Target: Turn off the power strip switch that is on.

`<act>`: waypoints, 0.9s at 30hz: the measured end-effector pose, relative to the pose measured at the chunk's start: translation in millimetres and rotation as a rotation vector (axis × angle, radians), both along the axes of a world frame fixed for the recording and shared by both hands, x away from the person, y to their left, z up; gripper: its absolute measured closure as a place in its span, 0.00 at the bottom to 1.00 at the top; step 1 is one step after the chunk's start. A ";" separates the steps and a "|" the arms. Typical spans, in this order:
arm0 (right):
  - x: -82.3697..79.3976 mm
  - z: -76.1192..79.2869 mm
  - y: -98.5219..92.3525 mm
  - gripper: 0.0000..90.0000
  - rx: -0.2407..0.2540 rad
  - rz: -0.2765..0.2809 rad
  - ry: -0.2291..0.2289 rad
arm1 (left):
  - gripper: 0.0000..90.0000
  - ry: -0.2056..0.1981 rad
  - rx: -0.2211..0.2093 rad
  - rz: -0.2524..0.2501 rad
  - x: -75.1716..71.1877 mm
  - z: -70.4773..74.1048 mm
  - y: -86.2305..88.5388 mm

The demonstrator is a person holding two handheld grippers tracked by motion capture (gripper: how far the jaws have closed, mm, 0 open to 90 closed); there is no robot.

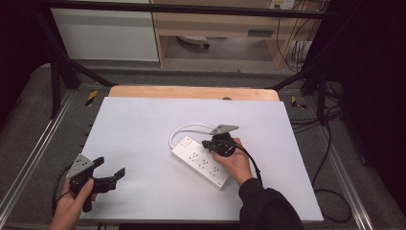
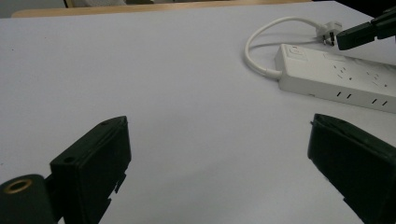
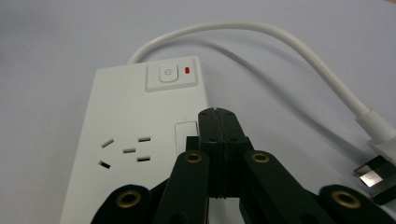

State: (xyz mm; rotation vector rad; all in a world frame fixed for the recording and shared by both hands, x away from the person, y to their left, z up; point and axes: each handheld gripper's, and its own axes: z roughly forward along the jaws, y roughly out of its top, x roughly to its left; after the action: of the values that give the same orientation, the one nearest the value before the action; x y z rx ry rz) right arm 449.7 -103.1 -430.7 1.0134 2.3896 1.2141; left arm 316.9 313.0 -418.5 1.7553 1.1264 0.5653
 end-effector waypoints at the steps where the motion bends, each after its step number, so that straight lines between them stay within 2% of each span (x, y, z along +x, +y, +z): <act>1: 0.0 0.0 0.0 1.00 0.000 0.000 0.000 | 0.07 0.000 0.001 -0.001 0.0 0.0 0.1; 27: -2.3 -2.8 5.0 1.00 -0.018 0.016 0.005 | 0.07 -0.001 0.004 -0.003 0.0 0.0 -0.3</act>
State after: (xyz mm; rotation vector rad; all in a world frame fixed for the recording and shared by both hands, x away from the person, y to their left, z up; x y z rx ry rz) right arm 447.4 -98.1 -433.5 0.9951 2.4126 1.1949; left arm 317.0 312.7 -418.5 1.7593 1.1221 0.5671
